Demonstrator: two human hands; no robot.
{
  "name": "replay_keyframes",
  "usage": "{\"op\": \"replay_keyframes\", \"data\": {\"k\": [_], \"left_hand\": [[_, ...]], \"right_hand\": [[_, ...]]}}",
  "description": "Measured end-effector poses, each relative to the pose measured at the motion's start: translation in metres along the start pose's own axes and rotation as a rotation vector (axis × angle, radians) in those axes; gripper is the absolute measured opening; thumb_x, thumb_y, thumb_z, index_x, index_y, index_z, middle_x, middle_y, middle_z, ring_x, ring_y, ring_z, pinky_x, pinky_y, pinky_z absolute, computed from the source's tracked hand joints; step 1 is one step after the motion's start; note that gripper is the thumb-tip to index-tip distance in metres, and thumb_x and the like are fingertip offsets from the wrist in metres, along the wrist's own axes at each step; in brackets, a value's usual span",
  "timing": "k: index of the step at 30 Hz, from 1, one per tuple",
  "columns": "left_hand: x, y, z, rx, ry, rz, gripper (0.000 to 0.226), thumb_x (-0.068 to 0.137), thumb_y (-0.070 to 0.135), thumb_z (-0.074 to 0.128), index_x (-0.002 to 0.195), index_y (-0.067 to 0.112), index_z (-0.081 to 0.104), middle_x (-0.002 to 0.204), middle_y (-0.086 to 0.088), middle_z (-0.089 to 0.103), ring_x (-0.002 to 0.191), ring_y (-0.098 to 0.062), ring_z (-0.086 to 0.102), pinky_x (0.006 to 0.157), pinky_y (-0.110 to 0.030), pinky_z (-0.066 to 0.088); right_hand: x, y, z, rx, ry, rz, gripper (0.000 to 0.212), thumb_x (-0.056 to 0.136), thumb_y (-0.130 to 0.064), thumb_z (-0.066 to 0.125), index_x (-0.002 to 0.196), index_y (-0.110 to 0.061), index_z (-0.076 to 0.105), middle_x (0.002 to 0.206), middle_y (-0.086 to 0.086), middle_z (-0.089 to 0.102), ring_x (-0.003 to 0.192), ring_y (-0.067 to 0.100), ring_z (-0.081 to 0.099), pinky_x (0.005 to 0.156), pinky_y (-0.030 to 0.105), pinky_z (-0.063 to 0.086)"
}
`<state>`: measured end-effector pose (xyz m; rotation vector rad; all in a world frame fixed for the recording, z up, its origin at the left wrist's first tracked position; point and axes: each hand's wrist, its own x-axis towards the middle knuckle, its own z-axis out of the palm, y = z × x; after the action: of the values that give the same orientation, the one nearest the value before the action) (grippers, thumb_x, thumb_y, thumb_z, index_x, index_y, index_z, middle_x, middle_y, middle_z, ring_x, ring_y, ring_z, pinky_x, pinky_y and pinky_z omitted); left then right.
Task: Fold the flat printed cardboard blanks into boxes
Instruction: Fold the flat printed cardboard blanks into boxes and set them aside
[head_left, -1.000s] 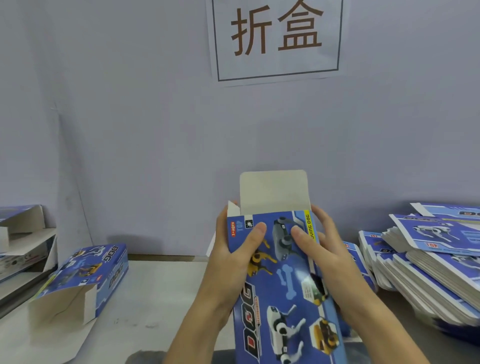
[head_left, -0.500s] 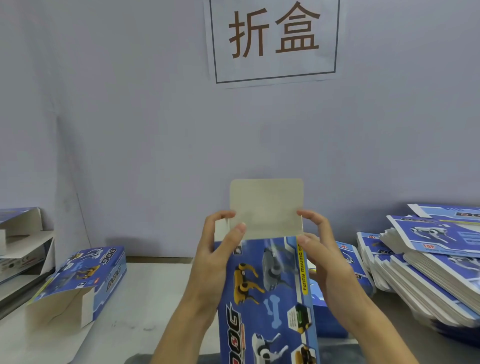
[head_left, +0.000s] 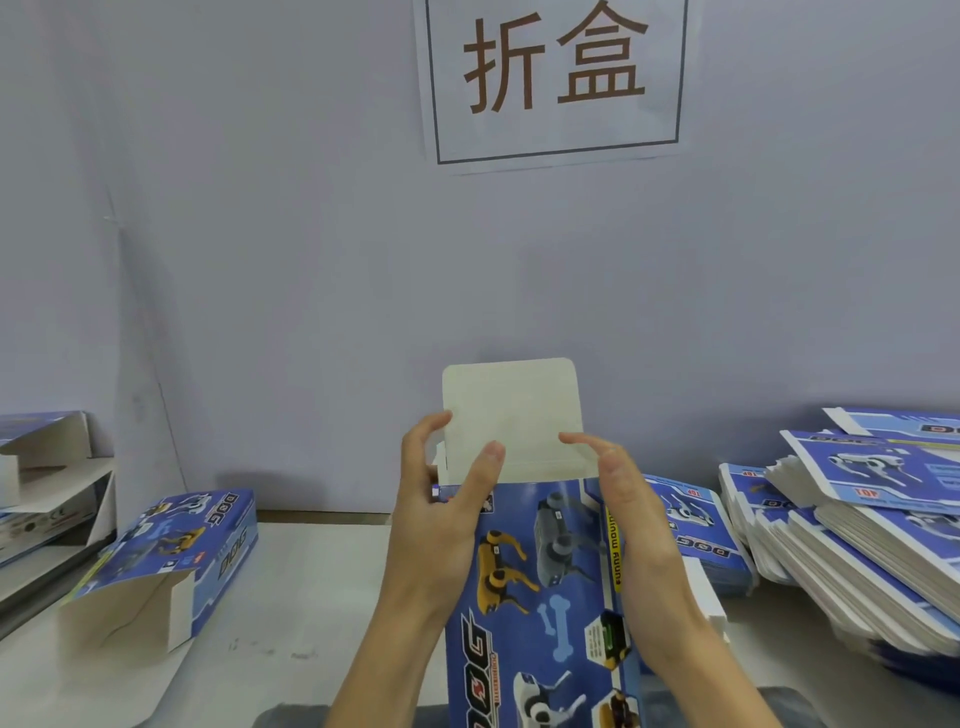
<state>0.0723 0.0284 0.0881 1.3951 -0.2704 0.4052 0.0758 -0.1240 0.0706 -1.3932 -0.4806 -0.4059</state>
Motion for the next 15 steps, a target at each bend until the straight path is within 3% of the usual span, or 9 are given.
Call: {"op": "replay_keyframes", "data": {"k": [3, 5, 8, 10, 12, 15], "left_hand": [[-0.001, -0.001, 0.002, 0.082, 0.003, 0.054, 0.039, 0.075, 0.061, 0.061, 0.099, 0.029, 0.057, 0.086, -0.010, 0.074, 0.072, -0.028, 0.076, 0.054, -0.029, 0.058], [-0.001, 0.000, 0.003, 0.103, 0.023, 0.077, 0.038, 0.085, 0.058, 0.049, 0.091, 0.023, 0.062, 0.086, -0.011, 0.072, 0.076, -0.030, 0.074, 0.058, -0.031, 0.058], [-0.001, 0.002, 0.002, 0.153, -0.002, -0.004, 0.052, 0.104, 0.044, 0.036, 0.078, 0.013, 0.069, 0.077, -0.019, 0.070, 0.068, -0.031, 0.072, 0.062, -0.038, 0.056], [0.000, 0.006, 0.001, 0.151, -0.070, -0.065, 0.044, 0.103, 0.024, 0.042, 0.071, 0.009, 0.070, 0.070, -0.016, 0.068, 0.057, -0.024, 0.068, 0.053, -0.033, 0.052], [-0.001, 0.010, 0.001, 0.128, -0.089, -0.089, 0.029, 0.091, 0.020, 0.048, 0.074, 0.014, 0.071, 0.076, -0.015, 0.069, 0.061, -0.026, 0.068, 0.056, -0.035, 0.052], [-0.002, 0.009, 0.001, 0.011, -0.028, -0.132, 0.020, 0.091, 0.014, 0.042, 0.092, 0.029, 0.056, 0.074, -0.013, 0.059, 0.061, -0.026, 0.062, 0.053, -0.035, 0.048]], "right_hand": [[0.000, 0.000, 0.002, -0.049, 0.044, 0.043, 0.045, 0.092, -0.051, 0.037, 0.102, -0.022, 0.071, 0.104, 0.001, 0.074, 0.101, 0.018, 0.071, 0.081, 0.034, 0.058], [0.001, -0.004, 0.002, -0.064, 0.062, 0.079, 0.049, 0.091, -0.055, 0.037, 0.087, -0.021, 0.072, 0.097, 0.002, 0.075, 0.094, 0.019, 0.072, 0.078, 0.037, 0.057], [0.004, -0.013, 0.000, -0.101, 0.061, 0.128, 0.045, 0.090, -0.052, 0.050, 0.077, -0.013, 0.069, 0.079, 0.007, 0.072, 0.075, 0.013, 0.072, 0.060, 0.022, 0.055], [0.005, -0.017, -0.001, -0.125, 0.071, 0.138, 0.033, 0.077, -0.041, 0.052, 0.071, -0.011, 0.064, 0.079, 0.021, 0.063, 0.071, 0.024, 0.069, 0.051, 0.024, 0.048], [0.005, -0.018, 0.002, -0.110, 0.092, 0.172, 0.028, 0.071, -0.037, 0.048, 0.072, -0.012, 0.060, 0.083, 0.033, 0.053, 0.080, 0.047, 0.060, 0.059, 0.034, 0.042], [0.005, -0.014, 0.004, -0.051, 0.128, 0.203, 0.009, 0.084, -0.034, 0.050, 0.086, -0.029, 0.057, 0.075, 0.025, 0.052, 0.075, 0.041, 0.060, 0.064, 0.042, 0.046]]}}
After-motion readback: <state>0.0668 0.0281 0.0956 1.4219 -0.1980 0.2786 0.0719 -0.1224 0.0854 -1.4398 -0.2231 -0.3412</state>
